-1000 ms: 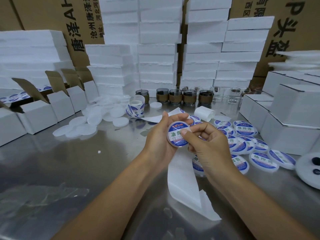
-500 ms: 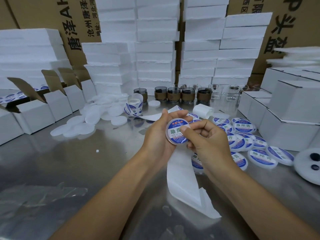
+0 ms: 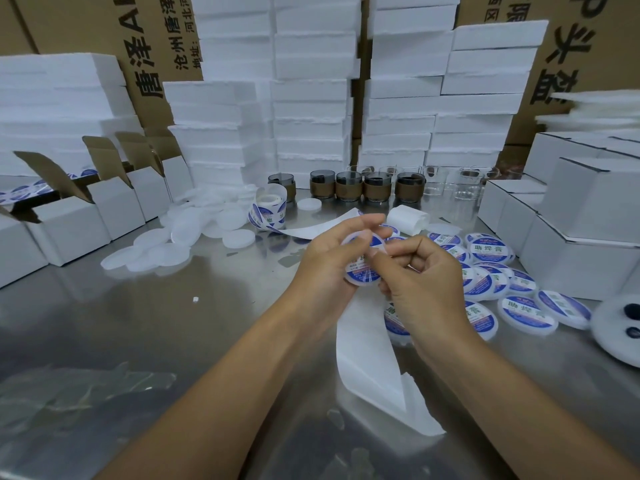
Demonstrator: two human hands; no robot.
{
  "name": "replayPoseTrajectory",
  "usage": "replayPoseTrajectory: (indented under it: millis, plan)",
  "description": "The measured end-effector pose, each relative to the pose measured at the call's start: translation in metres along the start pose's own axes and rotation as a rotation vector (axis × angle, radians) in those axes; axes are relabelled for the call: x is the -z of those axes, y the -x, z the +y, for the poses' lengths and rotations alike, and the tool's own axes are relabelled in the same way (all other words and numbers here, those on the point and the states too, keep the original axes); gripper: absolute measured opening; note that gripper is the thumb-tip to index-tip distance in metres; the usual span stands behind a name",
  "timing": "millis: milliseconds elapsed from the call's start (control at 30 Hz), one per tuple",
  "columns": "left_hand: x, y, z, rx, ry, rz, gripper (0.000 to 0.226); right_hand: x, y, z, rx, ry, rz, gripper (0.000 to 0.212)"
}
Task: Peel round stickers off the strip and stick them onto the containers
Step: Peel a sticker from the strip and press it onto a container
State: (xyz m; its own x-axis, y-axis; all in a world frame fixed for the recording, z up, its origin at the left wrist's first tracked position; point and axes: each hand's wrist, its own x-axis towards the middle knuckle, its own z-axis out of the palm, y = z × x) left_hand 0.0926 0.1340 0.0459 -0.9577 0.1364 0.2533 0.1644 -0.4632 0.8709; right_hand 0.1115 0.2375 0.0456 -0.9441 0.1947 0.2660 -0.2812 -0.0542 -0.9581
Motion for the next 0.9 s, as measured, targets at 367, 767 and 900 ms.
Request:
replayPoseTrajectory:
  millis: [367, 767, 900]
  plan:
    - [-0.001, 0.002, 0.0, -0.027, -0.111, -0.016, 0.028, 0.004, -0.003, 0.003, 0.231, 0.406, 0.009, 0.015]
    - [0.003, 0.001, 0.006, 0.058, 0.17, -0.061, 0.025, 0.008, -0.011, -0.001, -0.114, 0.088, -0.198, 0.021]
    - [0.003, 0.001, 0.005, 0.029, 0.122, -0.037, 0.019, 0.008, -0.01, 0.001, 0.024, 0.113, -0.208, 0.019]
